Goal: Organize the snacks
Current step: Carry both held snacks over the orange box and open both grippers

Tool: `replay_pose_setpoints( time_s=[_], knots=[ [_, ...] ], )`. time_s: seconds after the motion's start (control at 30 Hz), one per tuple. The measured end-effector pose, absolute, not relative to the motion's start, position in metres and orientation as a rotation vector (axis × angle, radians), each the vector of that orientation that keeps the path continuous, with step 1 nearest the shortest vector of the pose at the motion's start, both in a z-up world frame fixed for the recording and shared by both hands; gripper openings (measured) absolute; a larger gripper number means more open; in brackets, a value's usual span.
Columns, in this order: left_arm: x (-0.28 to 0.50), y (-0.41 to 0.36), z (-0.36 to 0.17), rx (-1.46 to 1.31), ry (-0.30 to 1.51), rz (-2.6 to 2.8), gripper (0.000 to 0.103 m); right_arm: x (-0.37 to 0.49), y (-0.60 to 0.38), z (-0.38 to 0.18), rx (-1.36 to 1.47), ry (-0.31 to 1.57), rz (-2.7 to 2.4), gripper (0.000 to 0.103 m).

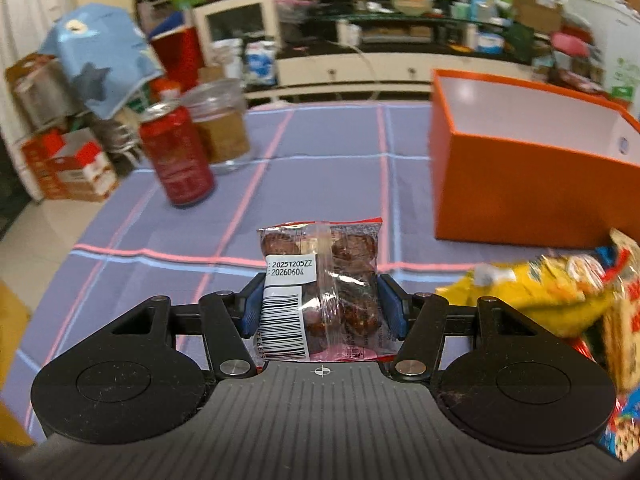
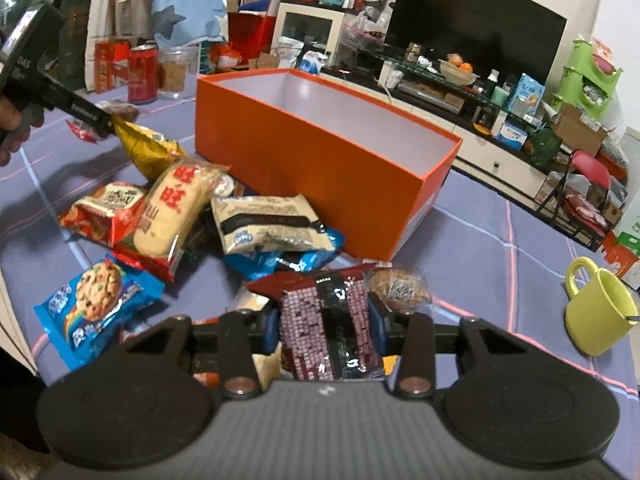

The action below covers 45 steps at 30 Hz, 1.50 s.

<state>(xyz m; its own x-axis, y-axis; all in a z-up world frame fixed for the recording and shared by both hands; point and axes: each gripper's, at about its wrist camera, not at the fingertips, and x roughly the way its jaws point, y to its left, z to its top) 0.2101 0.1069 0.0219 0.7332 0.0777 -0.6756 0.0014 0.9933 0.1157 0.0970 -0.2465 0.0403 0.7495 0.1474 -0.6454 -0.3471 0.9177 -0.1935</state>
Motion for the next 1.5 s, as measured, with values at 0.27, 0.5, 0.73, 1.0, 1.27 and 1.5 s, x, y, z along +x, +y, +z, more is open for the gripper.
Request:
replay_pose_setpoints(
  time_s=[0.27,0.5,0.73,1.0,1.27,1.5],
  knots=[
    [0.210,0.110,0.025,0.080,0.754,0.074,0.032,0.096,-0.242,0.045,-0.304,0.651,0.266,0.042],
    [0.206,0.109,0.033,0.081,0.731,0.096,0.032,0.099,-0.237,0.051,-0.278,0.640,0.229,0.042],
    [0.202,0.104,0.041,0.070,0.710,0.101,0.032,0.103,-0.240,0.059,-0.210,0.636,0.182,0.042],
    [0.197,0.094,0.050,0.062,0.691,0.079,0.031,0.106,-0.235,0.065,-0.175,0.625,0.166,0.042],
    [0.194,0.073,0.086,0.013,0.625,0.002,0.031,0.113,-0.237,0.092,-0.087,0.561,0.152,0.042],
    [0.245,0.014,0.113,0.005,0.609,-0.149,0.032,0.174,-0.230,0.124,-0.005,0.493,0.181,0.042]
  ],
)
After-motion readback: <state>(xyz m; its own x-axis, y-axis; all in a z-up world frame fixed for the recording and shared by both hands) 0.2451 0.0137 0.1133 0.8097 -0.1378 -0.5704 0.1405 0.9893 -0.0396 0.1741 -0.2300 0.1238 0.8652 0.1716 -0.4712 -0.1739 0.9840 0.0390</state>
